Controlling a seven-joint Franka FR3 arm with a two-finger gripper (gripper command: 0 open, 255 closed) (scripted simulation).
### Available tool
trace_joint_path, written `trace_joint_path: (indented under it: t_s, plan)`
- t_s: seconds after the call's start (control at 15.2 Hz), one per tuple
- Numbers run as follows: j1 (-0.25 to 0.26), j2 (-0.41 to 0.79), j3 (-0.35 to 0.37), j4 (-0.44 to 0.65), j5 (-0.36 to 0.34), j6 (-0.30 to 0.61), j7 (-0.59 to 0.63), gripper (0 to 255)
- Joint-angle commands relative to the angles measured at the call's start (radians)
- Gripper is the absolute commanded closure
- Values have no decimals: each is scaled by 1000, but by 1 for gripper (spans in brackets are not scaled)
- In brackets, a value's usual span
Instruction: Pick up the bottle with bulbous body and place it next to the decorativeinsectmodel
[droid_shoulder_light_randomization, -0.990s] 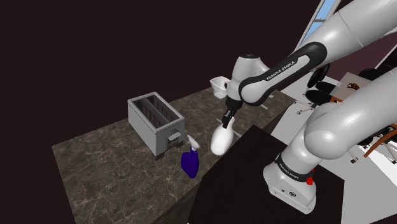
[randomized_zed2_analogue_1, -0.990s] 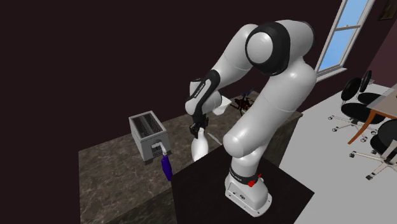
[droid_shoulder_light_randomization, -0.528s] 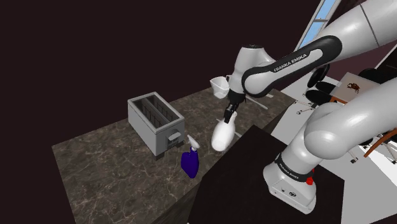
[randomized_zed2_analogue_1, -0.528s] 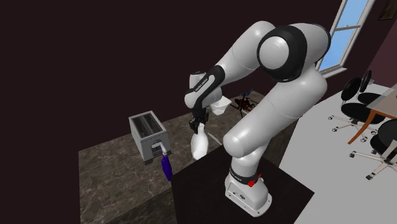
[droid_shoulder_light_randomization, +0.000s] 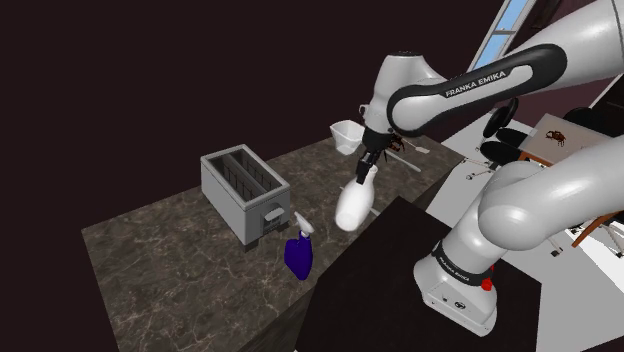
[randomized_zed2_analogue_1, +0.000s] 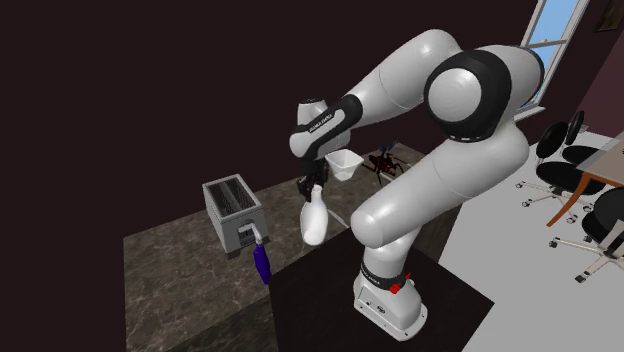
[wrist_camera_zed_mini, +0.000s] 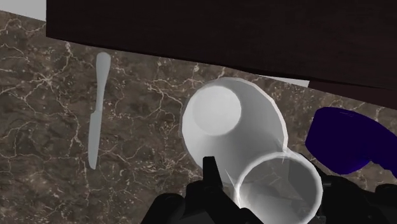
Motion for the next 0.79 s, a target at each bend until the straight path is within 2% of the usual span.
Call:
trace_joint_path:
  t_s: [0.0, 0.73]
  plan:
    - [-1, -23, -1, 20, 0, -43, -2, 255]
    - [1, -115, 2, 118, 3, -232, -4, 255]
